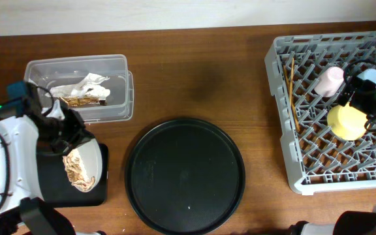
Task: Sort waste into correct bins and load items into the dishwasher rack
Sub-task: 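Tilt the plate to dump food scraps onto the black tray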
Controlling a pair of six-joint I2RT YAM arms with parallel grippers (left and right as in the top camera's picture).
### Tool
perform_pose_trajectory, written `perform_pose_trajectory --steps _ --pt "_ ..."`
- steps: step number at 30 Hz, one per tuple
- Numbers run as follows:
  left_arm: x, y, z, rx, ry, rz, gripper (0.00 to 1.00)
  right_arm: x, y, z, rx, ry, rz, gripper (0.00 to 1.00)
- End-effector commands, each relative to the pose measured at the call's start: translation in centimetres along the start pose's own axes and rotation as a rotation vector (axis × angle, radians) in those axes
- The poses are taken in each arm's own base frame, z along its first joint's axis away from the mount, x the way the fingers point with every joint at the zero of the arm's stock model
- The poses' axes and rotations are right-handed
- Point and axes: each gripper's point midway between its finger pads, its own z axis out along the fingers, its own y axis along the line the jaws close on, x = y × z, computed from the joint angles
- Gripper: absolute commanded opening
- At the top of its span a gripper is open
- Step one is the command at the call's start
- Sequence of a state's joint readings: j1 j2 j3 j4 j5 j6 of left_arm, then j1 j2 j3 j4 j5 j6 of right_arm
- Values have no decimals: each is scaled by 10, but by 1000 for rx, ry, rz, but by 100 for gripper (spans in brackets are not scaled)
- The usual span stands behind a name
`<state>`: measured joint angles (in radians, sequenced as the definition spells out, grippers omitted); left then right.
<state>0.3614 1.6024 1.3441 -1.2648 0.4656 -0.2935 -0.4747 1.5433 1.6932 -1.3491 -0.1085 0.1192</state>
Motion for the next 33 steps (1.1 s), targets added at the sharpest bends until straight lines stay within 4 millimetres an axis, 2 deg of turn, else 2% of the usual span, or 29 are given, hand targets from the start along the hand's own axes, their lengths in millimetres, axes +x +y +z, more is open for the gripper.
perform_pose_trajectory --steps 1,9,12,18,22,25,28,33 --pt "2 2 -7 120 12 20 1 -2 -2 -1 9 -8 -5 98" --pt "-5 12 -31 289 -23 -7 1 -2 -2 -1 9 -8 -5 99" --pt "-6 6 -40 383 -37 13 1 -2 -2 -1 9 -8 -5 99" --pt "-6 13 -48 413 -43 -36 1 -2 -2 -1 9 -8 -5 99" --pt "-5 7 -64 535 -67 -23 1 -2 -2 -1 9 -8 -5 99" --pt "-7 14 -71 559 -88 -61 1 -2 -2 -1 9 -8 -5 99" --pt "-7 12 -85 644 -114 -65 1 -2 -2 -1 9 -8 -5 99" --pt "-14 30 -98 667 -183 -101 1 -2 -2 -1 9 -8 -5 99"
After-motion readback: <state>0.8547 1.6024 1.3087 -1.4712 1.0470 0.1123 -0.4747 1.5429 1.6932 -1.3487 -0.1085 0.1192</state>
